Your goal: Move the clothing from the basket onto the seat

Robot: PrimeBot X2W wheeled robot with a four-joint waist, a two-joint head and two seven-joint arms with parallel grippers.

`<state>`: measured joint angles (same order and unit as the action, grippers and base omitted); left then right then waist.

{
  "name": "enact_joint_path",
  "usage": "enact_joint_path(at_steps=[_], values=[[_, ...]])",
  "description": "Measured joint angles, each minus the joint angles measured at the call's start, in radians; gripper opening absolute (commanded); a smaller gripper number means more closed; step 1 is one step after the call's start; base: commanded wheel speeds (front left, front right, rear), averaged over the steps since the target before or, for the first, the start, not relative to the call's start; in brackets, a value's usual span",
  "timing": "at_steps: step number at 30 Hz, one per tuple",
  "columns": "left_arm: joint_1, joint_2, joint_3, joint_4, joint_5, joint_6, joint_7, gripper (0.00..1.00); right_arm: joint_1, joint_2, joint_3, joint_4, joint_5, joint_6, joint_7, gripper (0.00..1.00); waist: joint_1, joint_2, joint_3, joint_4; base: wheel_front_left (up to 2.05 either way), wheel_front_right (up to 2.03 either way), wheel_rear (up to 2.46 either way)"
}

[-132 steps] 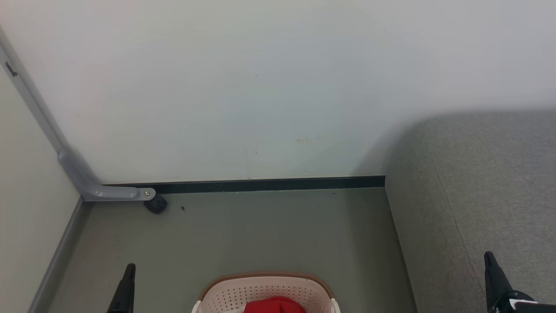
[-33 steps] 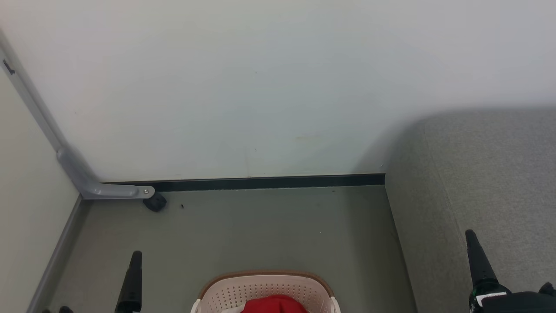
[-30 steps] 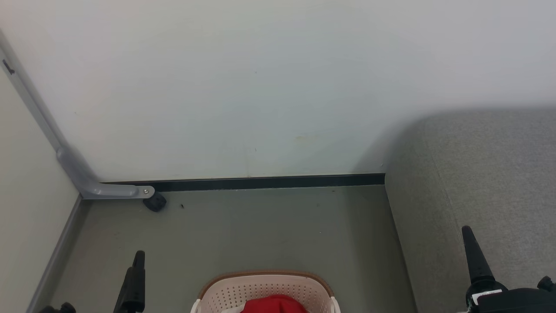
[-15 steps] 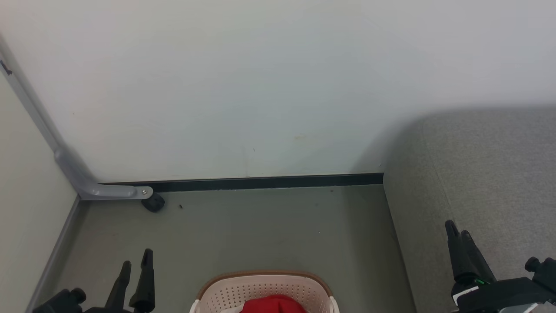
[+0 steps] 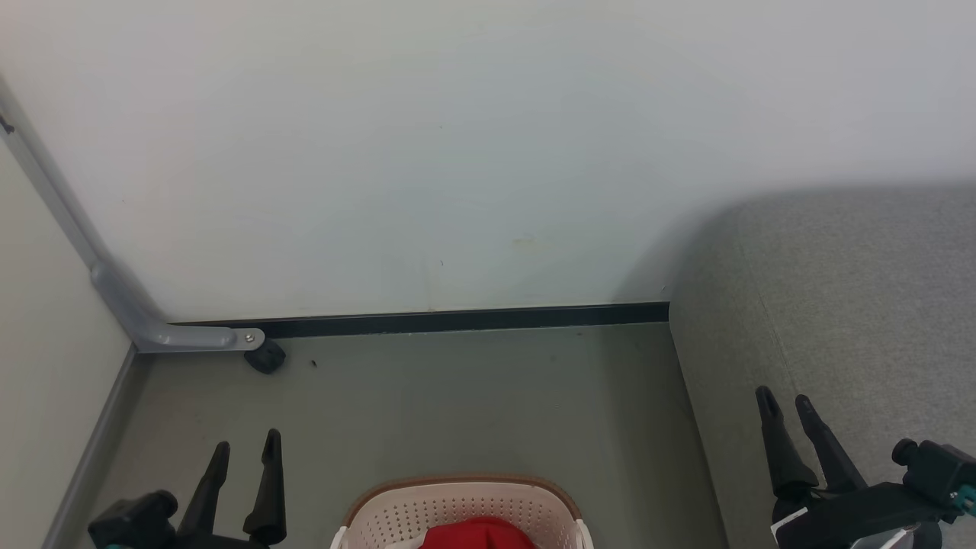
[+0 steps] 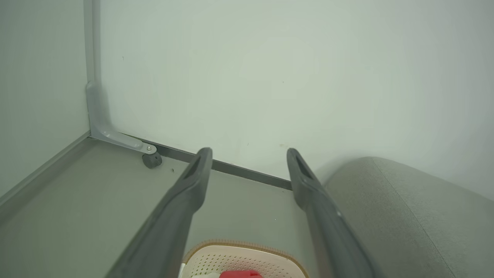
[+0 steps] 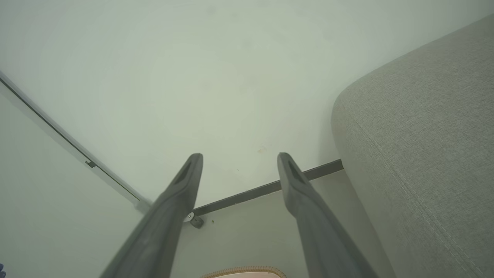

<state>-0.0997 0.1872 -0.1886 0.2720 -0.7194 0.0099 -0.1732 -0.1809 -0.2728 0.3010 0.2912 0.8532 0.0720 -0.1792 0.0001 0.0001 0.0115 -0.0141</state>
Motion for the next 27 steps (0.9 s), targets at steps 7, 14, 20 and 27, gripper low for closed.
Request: enact_joint_path(at_steps=[7,14,20,27], values=[[-0.001,0.002,-0.009,0.001,0.073,0.009,-0.018,1.00,-0.012,-0.004,0.022,0.009,-0.068,-0.003,-0.017,1.00,0.0000,0.0000,0.000,-0.001,0.00,0.00,0.00],[-0.007,0.001,-0.011,0.001,0.164,0.011,-0.041,1.00,-0.021,-0.019,0.047,0.016,-0.158,-0.003,-0.039,1.00,0.0000,0.0000,0.000,0.000,0.00,0.00,0.00],[-0.018,0.002,-0.012,0.001,0.244,0.016,-0.062,1.00,-0.041,-0.027,0.068,0.022,-0.232,-0.003,-0.053,1.00,0.0000,0.0000,-0.002,0.001,0.00,0.00,0.00],[-0.019,0.001,-0.015,0.001,0.315,0.017,-0.076,1.00,-0.056,-0.032,0.081,0.028,-0.299,-0.003,-0.070,1.00,0.0000,0.0000,-0.003,0.001,0.00,0.00,0.00]])
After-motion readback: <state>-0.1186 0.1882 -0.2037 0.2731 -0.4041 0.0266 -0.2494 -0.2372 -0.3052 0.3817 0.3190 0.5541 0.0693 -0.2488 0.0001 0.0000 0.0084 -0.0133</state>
